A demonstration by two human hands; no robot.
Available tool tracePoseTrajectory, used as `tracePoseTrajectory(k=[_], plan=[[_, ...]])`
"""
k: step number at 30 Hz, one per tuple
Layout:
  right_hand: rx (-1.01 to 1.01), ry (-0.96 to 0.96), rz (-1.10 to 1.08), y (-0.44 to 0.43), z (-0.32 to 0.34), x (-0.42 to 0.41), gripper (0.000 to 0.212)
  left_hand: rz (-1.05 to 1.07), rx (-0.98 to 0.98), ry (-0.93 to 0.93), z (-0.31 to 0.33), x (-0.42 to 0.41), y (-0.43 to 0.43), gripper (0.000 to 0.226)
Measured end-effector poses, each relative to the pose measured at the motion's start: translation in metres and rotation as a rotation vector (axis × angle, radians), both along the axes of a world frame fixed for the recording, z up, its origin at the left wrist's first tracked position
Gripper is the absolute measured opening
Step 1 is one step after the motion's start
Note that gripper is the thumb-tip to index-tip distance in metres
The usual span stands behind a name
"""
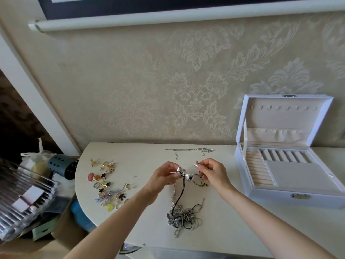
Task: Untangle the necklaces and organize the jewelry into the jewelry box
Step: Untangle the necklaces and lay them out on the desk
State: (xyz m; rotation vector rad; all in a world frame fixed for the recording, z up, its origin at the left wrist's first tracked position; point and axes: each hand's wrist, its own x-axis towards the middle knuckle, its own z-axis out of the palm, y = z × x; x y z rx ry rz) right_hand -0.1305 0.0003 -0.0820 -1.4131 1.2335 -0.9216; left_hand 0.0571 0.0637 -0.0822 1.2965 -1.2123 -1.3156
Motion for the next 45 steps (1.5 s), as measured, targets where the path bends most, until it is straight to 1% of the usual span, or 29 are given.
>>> tracePoseTrajectory(k=[3, 5, 7, 10, 12, 15, 19, 21, 22, 24, 26, 28, 30, 33, 36, 37, 40, 41, 43, 45], plan=[[0.025, -0.004, 0.02, 0.001, -0.001, -0.002, 0.013, 0.042, 0.019, 0.117, -0.002, 0.004, 0.001, 0.008], [0.027, -0.012, 0.022, 0.0, -0.001, -0.003, 0.015, 0.102, 0.034, 0.201, -0.002, 0.007, 0.0, 0.009], [0.013, 0.004, 0.03, 0.0, -0.001, -0.003, 0.016, 0.152, 0.07, 0.331, -0.003, 0.009, -0.001, 0.012], [0.003, 0.006, 0.029, -0.001, -0.002, -0.003, 0.018, 0.165, 0.096, 0.489, -0.004, 0.011, -0.005, 0.004], [0.005, 0.008, 0.03, -0.001, -0.003, -0.003, 0.018, 0.165, 0.097, 0.551, -0.004, 0.01, -0.006, 0.012], [0.001, 0.004, 0.036, -0.001, -0.004, -0.003, 0.018, 0.147, 0.111, 0.622, -0.004, 0.008, -0.005, 0.015], [-0.026, 0.004, 0.015, -0.001, -0.003, -0.004, 0.018, 0.145, 0.136, 0.646, -0.002, 0.006, -0.004, 0.023], [-0.047, 0.015, 0.015, -0.003, -0.002, -0.003, 0.017, 0.128, 0.145, 0.581, -0.001, 0.006, -0.003, 0.02], [-0.066, 0.037, 0.025, -0.004, -0.002, -0.002, 0.016, 0.109, 0.143, 0.511, -0.002, 0.005, -0.003, 0.016], [-0.115, 0.099, 0.035, -0.007, -0.003, 0.0, 0.014, 0.054, 0.094, 0.256, -0.004, 0.003, -0.001, 0.007], [-0.156, 0.176, 0.019, -0.009, -0.004, 0.0, 0.013, -0.042, 0.033, -0.003, -0.007, 0.0, -0.001, 0.01], [-0.174, 0.239, 0.007, -0.013, -0.008, 0.0, 0.012, -0.123, -0.001, -0.182, -0.011, -0.004, -0.001, 0.014], [-0.159, 0.285, 0.021, -0.015, -0.012, -0.003, 0.012, -0.154, -0.035, -0.344, -0.015, -0.006, -0.003, 0.017], [-0.131, 0.341, 0.03, -0.015, -0.019, -0.008, 0.013, -0.166, -0.085, -0.472, -0.016, -0.008, -0.004, 0.018], [-0.153, 0.36, 0.006, -0.014, -0.022, -0.012, 0.012, -0.179, -0.084, -0.582, -0.014, -0.008, -0.003, 0.012], [-0.165, 0.373, 0.0, -0.014, -0.022, -0.013, 0.012, -0.177, -0.079, -0.626, -0.014, -0.008, -0.002, 0.015], [-0.166, 0.393, -0.002, -0.013, -0.021, -0.012, 0.013, -0.124, -0.09, -0.737, -0.017, -0.006, -0.001, 0.035], [-0.161, 0.382, 0.0, -0.013, -0.02, -0.012, 0.012, -0.089, -0.101, -0.782, -0.017, -0.007, -0.002, 0.036], [-0.155, 0.344, 0.012, -0.012, -0.021, -0.011, 0.01, -0.033, -0.138, -0.886, -0.016, -0.01, -0.007, 0.027], [-0.154, 0.294, 0.026, -0.01, -0.022, -0.012, 0.01, -0.044, -0.163, -0.908, -0.011, -0.015, -0.013, 0.011]])
